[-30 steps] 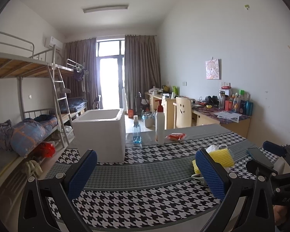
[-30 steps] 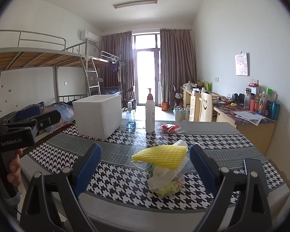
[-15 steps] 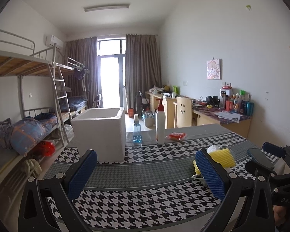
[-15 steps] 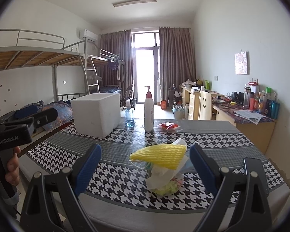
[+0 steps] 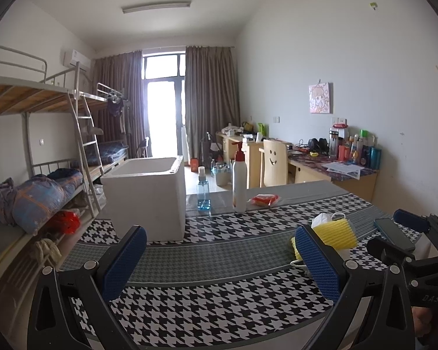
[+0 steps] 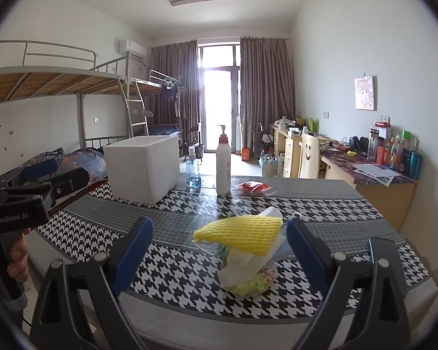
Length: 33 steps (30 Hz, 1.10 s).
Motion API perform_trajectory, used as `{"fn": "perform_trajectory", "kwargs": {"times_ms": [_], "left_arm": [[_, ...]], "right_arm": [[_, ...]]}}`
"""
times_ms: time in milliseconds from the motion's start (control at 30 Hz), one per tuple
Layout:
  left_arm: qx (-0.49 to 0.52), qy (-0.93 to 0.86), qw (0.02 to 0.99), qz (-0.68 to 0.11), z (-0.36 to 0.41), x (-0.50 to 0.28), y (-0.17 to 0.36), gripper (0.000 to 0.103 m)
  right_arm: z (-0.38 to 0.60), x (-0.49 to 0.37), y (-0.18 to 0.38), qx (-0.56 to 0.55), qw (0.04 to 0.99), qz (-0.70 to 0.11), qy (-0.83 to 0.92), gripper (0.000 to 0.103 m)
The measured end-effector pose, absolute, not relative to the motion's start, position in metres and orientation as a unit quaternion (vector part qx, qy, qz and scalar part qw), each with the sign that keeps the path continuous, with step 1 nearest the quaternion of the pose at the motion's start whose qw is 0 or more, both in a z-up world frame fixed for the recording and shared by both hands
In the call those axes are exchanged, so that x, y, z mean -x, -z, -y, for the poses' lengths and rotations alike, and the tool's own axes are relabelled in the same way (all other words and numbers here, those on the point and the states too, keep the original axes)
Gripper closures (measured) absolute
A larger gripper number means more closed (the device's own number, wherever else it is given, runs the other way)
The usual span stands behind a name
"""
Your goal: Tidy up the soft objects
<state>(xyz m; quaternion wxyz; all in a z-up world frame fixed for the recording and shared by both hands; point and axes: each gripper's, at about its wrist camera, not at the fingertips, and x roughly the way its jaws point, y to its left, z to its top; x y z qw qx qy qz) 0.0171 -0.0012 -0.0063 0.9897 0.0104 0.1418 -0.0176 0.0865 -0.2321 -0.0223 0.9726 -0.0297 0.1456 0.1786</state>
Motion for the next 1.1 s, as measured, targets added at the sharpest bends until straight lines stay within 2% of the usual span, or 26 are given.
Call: {"fn": "perform_trajectory", "kwargs": {"times_ms": [1100], "left_arm": [[-0.014,0.062,0.981,-0.183,0.021,-0.062,0.014,0.001]], "right_arm": [[0.239,-0.125,0.034,0.024,0.97,-0.179,-0.164,0.008]]}}
